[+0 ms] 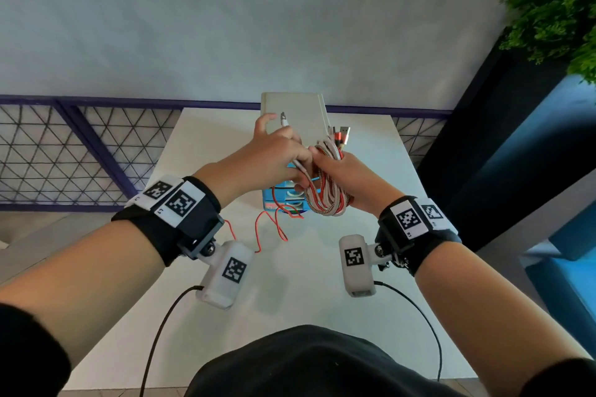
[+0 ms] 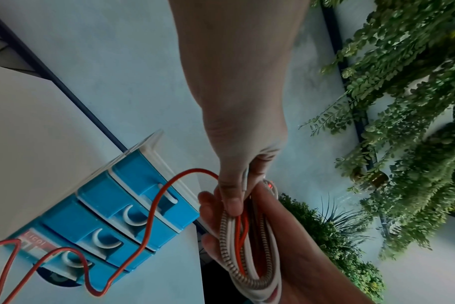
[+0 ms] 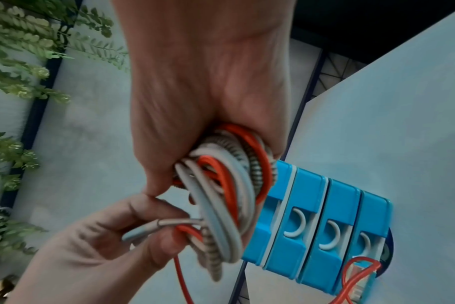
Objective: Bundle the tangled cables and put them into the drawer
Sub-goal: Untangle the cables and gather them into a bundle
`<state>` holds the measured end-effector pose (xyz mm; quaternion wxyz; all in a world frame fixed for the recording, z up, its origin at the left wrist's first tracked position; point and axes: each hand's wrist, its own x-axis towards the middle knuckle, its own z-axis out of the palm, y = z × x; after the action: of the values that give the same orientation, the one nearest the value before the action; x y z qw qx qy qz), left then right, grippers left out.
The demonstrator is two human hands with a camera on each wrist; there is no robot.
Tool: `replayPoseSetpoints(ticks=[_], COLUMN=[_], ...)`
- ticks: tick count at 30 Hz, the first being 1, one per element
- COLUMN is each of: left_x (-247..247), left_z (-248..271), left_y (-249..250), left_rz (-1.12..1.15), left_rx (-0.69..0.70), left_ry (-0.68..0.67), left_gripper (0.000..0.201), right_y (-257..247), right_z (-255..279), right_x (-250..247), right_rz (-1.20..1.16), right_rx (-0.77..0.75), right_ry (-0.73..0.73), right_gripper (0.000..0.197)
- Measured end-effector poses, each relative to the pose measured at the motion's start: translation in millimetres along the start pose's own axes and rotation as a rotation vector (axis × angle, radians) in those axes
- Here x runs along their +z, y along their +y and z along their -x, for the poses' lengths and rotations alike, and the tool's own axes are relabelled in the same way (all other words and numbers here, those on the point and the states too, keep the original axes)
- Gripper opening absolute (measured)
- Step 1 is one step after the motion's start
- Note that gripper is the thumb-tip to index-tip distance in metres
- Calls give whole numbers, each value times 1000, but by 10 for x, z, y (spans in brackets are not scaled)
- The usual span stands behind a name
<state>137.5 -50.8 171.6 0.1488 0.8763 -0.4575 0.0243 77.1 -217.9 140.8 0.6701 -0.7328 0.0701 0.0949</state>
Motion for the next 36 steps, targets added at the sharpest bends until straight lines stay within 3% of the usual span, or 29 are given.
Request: replayPoseSetpoints(ticks=[3,7,11,14,18,20,23,24,29,32,36], left_x=[-48,-49,-44,-20,-104,-141,-115,-90,63,62,-3], left_z=[-8,-7,40,14,-3,23,36,29,-29,-32,20], left_y=[57,98,80,12,-73,-142,-269,-302,-323,-313,-311], left_rz=[160,170,117,76,251,426,462,428,294,337,364], left_rx=[-82,-34,44,14,-94,-109,-101,-109,-128,-190,-331], left_ry=[-19,-67,4,116,96,107,204,213,31,103,137], left_gripper=[41,55,68,86,110,102,54,46,43,25,24], right_y=[9,45,66,82,109,119,107,96,32,37,69], right_z=[35,84,100,78,31,42,85,99,128,127,84], right_x=[21,80,70,67,96,76,43,46,76,40,-37], right_rz=[-136,-109,-160,-185,-262,-334,-435,-443,-446,-428,-310], right_rx=[18,22,35,19,-9,-28,-24,-24,-37,-38,-48], right_ry=[-94,-170,-158,-145,-39,-43,-148,-187,-320,-267,-66], right_gripper=[63,35,17,13,10,6,8,7,10,16,15])
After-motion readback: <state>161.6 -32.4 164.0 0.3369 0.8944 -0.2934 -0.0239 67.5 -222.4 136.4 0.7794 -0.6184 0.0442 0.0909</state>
